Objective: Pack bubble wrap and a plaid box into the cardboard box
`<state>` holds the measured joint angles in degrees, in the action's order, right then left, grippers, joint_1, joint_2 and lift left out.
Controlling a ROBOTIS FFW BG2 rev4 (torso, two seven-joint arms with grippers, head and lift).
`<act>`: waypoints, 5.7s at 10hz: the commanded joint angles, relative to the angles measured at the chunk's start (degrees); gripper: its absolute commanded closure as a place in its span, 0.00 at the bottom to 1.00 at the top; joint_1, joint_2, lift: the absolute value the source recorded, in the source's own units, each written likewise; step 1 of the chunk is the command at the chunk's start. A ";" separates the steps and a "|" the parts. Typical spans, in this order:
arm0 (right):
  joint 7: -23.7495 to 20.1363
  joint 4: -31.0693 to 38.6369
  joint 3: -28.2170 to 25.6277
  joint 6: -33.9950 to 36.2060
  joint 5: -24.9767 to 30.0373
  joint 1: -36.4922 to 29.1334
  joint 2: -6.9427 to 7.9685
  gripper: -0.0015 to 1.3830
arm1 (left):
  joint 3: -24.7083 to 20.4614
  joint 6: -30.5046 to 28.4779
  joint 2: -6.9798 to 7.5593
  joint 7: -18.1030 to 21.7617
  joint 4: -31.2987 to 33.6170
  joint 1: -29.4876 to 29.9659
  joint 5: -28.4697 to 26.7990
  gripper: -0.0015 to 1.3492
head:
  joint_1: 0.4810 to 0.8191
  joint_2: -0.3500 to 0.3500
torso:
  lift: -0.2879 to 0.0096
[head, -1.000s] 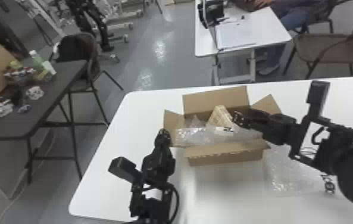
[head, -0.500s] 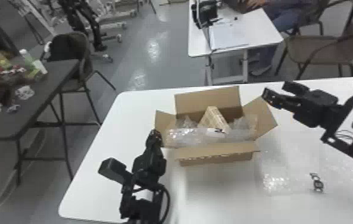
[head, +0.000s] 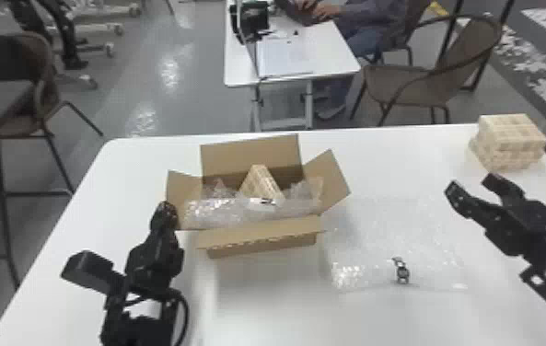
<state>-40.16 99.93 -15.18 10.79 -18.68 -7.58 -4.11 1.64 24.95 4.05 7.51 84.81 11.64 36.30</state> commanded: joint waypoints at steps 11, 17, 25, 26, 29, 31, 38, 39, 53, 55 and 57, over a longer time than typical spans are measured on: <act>-0.89 -15.21 -21.12 -32.50 2.42 -17.29 4.16 0.22 | -2.61 0.36 0.16 0.05 -0.61 0.57 -0.53 0.89 | 0.63 0.22 | 0.60; -2.56 -17.67 -21.12 -32.42 0.84 -14.56 4.16 0.22 | -24.58 1.24 -4.20 -0.22 -1.93 1.28 -11.61 0.89 | 0.63 0.42 | 0.60; -4.49 -19.43 -20.42 -30.13 1.11 -12.19 4.16 0.22 | -29.86 6.95 -4.20 -14.72 -6.77 -1.80 -19.43 0.77 | 0.63 0.74 | 0.60; -4.49 -19.51 -20.33 -29.95 1.11 -12.19 4.16 0.22 | -28.63 8.01 -4.20 -14.72 -6.85 -1.71 -18.20 0.48 | 0.63 0.75 | 0.60; -4.58 -18.99 -19.71 -29.69 1.02 -12.01 4.16 0.22 | -18.96 15.65 -4.20 -14.72 -2.90 3.56 -14.42 0.08 | 0.63 0.69 | 0.60; -4.58 -18.55 -18.84 -29.60 0.84 -12.10 4.16 0.22 | -16.76 16.18 -4.20 -15.33 4.22 9.63 -18.11 0.11 | 0.63 0.61 | 0.60; -4.32 -12.40 -15.85 -29.87 4.89 -14.48 4.16 0.22 | -7.18 11.79 -3.35 -6.46 10.28 18.77 -29.18 0.10 | 0.63 0.35 | 0.60; -3.08 -10.37 -13.83 -30.04 6.20 -15.88 4.16 0.22 | -7.18 9.15 -3.44 -2.50 10.28 19.73 -30.06 0.10 | 0.63 0.31 | 0.60; 5.44 -7.65 -1.78 -34.61 10.42 -20.19 4.16 0.22 | -16.32 6.16 -4.20 11.74 9.67 22.02 -36.30 0.12 | 0.63 0.53 | 0.60; 5.44 -7.65 -1.78 -34.61 10.16 -20.19 4.16 0.22 | -16.23 6.16 -4.20 12.00 9.67 21.93 -36.30 0.12 | 0.63 0.52 | 0.60; 5.44 -7.65 -1.78 -34.53 10.16 -20.19 4.16 0.22 | -16.32 6.16 -4.20 12.00 9.58 21.93 -36.22 0.12 | 0.63 0.52 | 0.60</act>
<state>-34.72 92.27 -16.96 -23.80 -8.52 -27.77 -0.09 -14.63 31.11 0.00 19.51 94.43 33.57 0.08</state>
